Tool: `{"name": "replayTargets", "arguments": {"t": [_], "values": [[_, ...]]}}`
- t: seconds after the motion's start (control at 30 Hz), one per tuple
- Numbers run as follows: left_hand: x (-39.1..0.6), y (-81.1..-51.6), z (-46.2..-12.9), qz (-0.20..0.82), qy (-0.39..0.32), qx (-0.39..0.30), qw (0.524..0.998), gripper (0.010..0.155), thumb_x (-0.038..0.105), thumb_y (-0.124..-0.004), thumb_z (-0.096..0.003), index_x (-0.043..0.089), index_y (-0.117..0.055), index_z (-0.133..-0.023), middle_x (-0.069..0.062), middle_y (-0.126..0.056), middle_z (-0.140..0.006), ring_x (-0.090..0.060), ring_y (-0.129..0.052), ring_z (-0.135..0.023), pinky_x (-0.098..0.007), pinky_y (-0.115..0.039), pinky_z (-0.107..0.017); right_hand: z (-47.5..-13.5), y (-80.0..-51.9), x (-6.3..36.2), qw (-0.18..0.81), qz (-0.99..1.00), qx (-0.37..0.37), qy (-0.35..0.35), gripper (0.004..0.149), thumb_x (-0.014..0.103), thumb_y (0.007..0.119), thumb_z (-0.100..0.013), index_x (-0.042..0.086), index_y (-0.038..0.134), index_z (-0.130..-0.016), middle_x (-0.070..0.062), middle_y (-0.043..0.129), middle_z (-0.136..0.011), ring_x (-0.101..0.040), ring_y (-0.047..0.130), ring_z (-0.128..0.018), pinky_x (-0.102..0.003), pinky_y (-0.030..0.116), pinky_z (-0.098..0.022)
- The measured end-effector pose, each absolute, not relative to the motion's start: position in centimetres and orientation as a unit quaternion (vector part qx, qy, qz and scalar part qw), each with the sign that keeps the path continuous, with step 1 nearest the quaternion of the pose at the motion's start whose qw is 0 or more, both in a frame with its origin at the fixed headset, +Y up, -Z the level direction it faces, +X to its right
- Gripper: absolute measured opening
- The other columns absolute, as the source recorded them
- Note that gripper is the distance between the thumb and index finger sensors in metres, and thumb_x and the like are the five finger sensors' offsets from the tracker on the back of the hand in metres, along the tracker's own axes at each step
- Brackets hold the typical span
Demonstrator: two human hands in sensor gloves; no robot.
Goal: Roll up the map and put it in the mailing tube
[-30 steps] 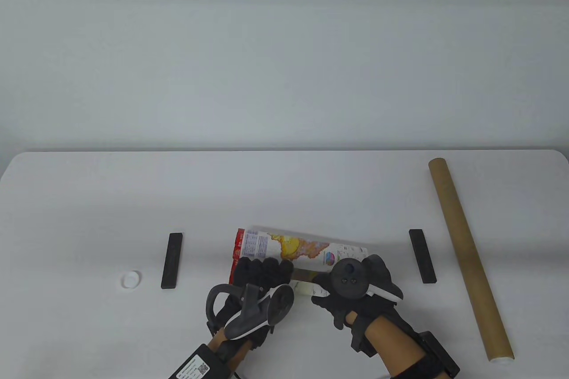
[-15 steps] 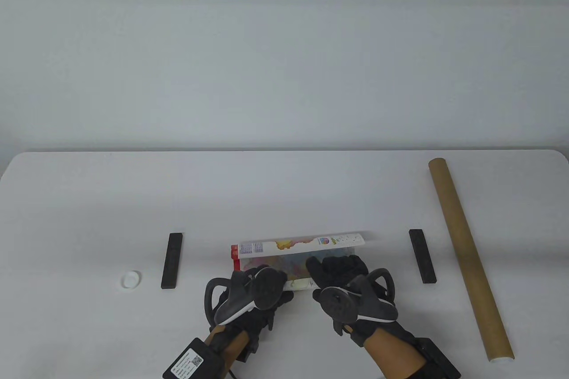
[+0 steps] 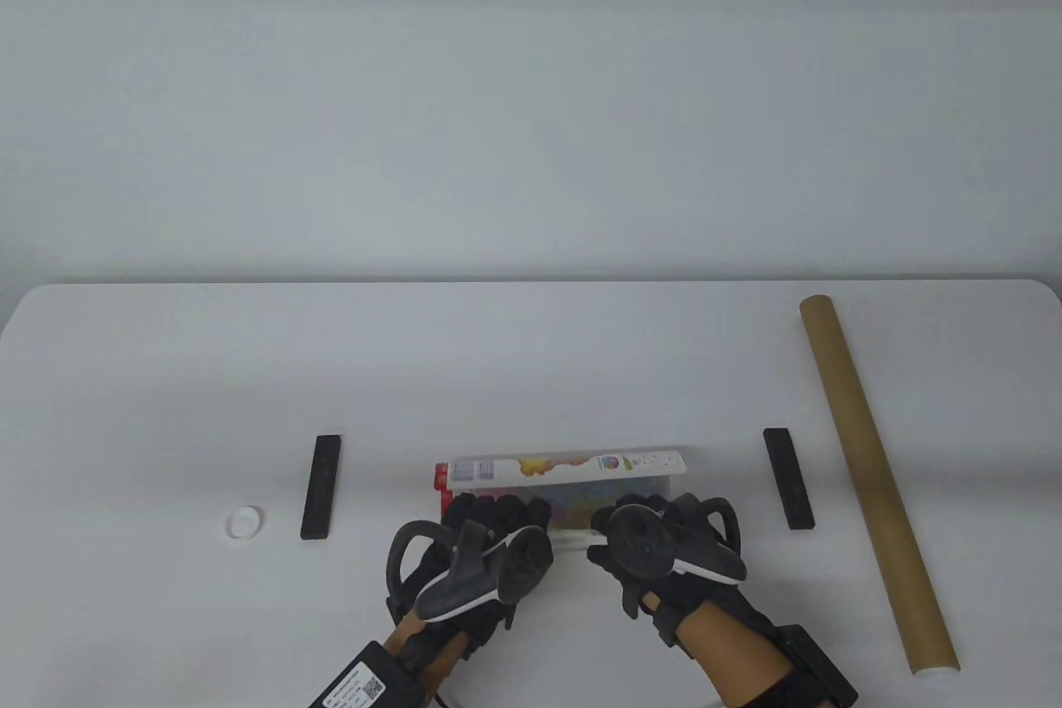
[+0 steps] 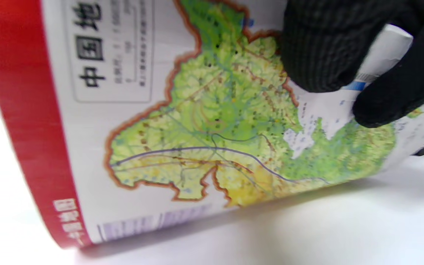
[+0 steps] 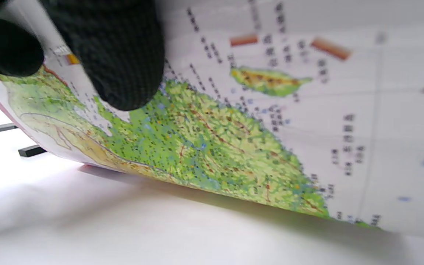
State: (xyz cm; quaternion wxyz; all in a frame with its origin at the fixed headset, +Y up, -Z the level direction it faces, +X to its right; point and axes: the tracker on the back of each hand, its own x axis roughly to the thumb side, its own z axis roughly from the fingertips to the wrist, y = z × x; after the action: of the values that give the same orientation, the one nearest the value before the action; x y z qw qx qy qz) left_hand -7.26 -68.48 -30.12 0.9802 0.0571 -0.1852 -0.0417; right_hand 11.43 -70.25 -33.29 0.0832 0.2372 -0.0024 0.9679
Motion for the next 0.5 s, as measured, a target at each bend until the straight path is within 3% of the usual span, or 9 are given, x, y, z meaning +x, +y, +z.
{"name": "replayTargets", "arguments": {"t": [0.07, 0.23, 0.4, 0.43, 0.5], "values": [[-7.0, -68.5, -29.8, -0.058, -0.179, 0.079, 0.979, 0.060, 0.058, -0.087, -0.0403, 0.044, -0.071, -0.097, 0.009, -0.088, -0.085, -0.018, -0.098, -0.076, -0.042, -0.072, -0.072, -33.5, -70.3, 11.7, 0.106, 0.966, 0.234, 0.012, 0.044, 0.038, 0.091, -0.048, 0.008, 0.092, -0.081, -0.008, 0.090, -0.059, -0.030, 0.096, -0.044, -0.057, 0.079, -0.043], [-7.2, -68.7, -29.9, -0.060, -0.168, 0.101, 0.979, 0.060, 0.062, -0.091, -0.0349, 0.044, -0.077, -0.090, 0.011, -0.092, -0.068, -0.011, -0.100, -0.057, -0.038, -0.075, -0.068, -33.4, -70.3, 11.8, 0.144, 0.957, 0.250, 0.018, 0.049, 0.037, 0.091, -0.049, 0.006, 0.088, -0.086, -0.010, 0.088, -0.063, -0.032, 0.094, -0.050, -0.059, 0.076, -0.046], [-8.2, -69.2, -31.0, -0.011, -0.141, 0.044, 0.989, 0.059, 0.065, -0.092, -0.0324, 0.042, -0.081, -0.086, 0.012, -0.094, -0.058, -0.009, -0.101, -0.047, -0.036, -0.078, -0.064, -32.2, -69.8, 10.9, 0.070, 0.955, 0.282, -0.054, 0.062, 0.038, 0.091, -0.049, 0.005, 0.076, -0.100, -0.013, 0.084, -0.076, -0.040, 0.091, -0.064, -0.064, 0.069, -0.054], [-8.4, -69.3, -31.2, -0.002, -0.135, 0.029, 0.990, 0.059, 0.066, -0.091, -0.0318, 0.042, -0.081, -0.085, 0.012, -0.094, -0.057, -0.008, -0.101, -0.045, -0.036, -0.079, -0.064, -31.9, -69.7, 10.6, 0.048, 0.954, 0.287, -0.077, 0.064, 0.034, 0.092, -0.050, 0.004, 0.073, -0.103, -0.013, 0.083, -0.079, -0.037, 0.090, -0.069, -0.061, 0.070, -0.059], [-9.0, -69.6, -31.7, 0.032, -0.131, 0.002, 0.991, 0.060, 0.066, -0.092, -0.0310, 0.041, -0.082, -0.085, 0.012, -0.095, -0.054, -0.008, -0.101, -0.043, -0.036, -0.079, -0.063, -31.5, -69.5, 10.2, 0.012, 0.951, 0.295, -0.093, 0.068, 0.039, 0.091, -0.049, 0.005, 0.071, -0.104, -0.014, 0.082, -0.080, -0.041, 0.088, -0.069, -0.066, 0.065, -0.058]]}}
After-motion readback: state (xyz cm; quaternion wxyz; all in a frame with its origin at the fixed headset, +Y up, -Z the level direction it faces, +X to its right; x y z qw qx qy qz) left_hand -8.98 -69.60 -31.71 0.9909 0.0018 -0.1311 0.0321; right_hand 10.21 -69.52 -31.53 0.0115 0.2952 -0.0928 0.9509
